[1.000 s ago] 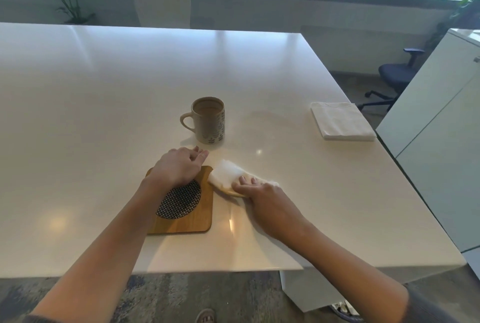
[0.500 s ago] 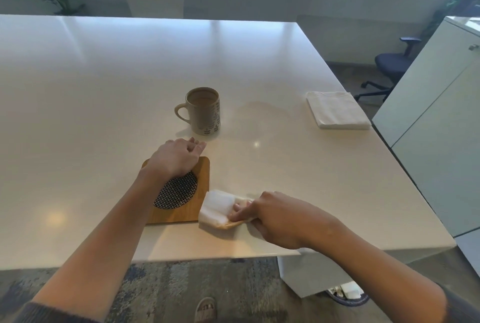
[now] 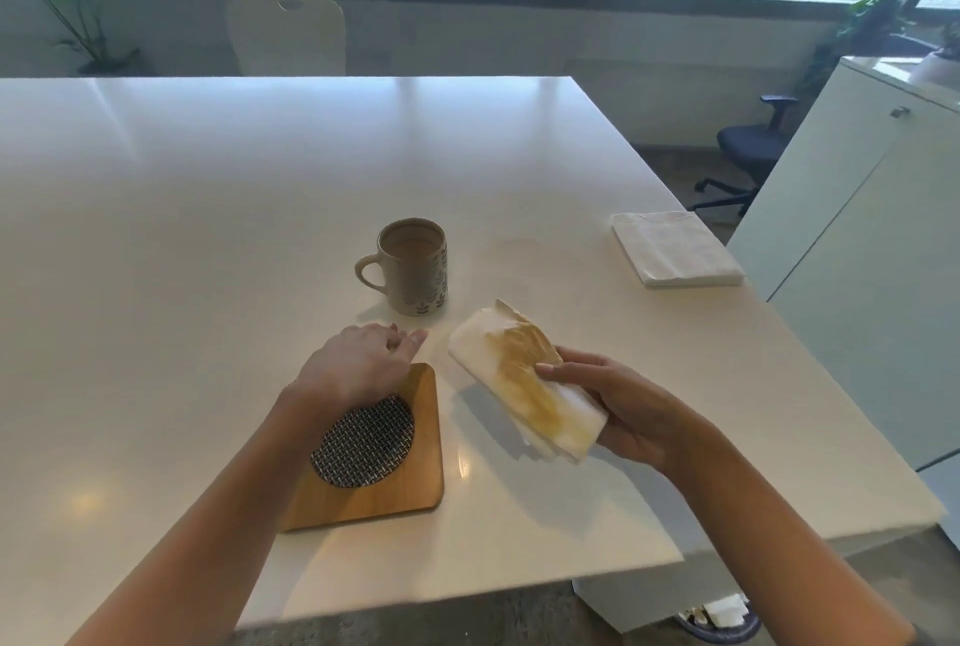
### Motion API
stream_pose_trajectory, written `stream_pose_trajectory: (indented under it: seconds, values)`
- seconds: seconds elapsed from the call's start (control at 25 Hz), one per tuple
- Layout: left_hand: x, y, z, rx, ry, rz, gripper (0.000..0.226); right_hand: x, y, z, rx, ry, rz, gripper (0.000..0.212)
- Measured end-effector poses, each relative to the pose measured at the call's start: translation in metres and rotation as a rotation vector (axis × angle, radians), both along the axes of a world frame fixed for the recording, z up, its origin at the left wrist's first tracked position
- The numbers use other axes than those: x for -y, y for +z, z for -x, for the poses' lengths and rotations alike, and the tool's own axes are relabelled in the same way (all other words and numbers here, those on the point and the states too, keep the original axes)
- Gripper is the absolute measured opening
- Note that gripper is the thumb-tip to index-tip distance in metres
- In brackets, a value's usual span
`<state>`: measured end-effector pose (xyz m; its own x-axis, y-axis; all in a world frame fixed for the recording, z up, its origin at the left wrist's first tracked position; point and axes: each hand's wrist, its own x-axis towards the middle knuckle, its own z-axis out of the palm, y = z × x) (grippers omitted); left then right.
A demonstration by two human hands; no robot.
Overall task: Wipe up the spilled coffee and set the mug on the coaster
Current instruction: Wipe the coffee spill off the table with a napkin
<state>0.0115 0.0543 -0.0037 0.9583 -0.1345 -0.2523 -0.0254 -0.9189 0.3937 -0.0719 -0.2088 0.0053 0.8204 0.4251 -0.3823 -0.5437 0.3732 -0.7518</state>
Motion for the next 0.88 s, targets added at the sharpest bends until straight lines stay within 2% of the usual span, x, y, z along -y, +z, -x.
stream_pose_trajectory:
  seconds: [0.08, 0.12, 0.16, 0.24, 0.36, 0.44, 0.6, 0.76, 0.88]
  values:
    - [0.001, 0.006, -0.002, 0.087, -0.037, 0.13, 0.051, -0.009, -0.002, -0.005, -0.007, -0.056, -0.048, 0.04]
    - [0.004, 0.01, -0.002, 0.096, -0.039, 0.286, 0.044, -0.013, -0.002, -0.008, 0.006, -0.08, -0.061, 0.041]
    - [0.009, 0.014, 0.0, 0.03, -0.02, 0.497, 0.04, -0.018, -0.003, -0.01, 0.017, -0.102, -0.071, 0.041]
    - [0.02, 0.015, 0.004, -0.219, 0.024, 0.902, 0.038, -0.028, -0.006, -0.013, 0.033, -0.141, -0.105, 0.042]
    - [0.027, 0.012, 0.005, -0.469, 0.073, 1.219, 0.039, -0.039, -0.011, -0.016, 0.082, -0.204, -0.133, 0.04]
    - [0.027, 0.01, 0.002, -0.5, 0.105, 1.329, 0.045, -0.042, -0.014, -0.017, 0.094, -0.238, -0.133, 0.039]
    - [0.029, 0.008, -0.004, -0.389, 0.1, 1.407, 0.045, -0.038, -0.017, -0.017, 0.072, -0.284, -0.114, 0.04]
    - [0.032, 0.011, -0.008, -0.378, 0.043, 1.443, 0.033, -0.027, -0.013, -0.023, 0.143, -0.318, 0.088, 0.051]
    - [0.036, 0.013, -0.012, -0.378, 0.089, 1.429, 0.021, -0.021, -0.004, -0.032, 0.187, -0.279, 0.205, 0.057]
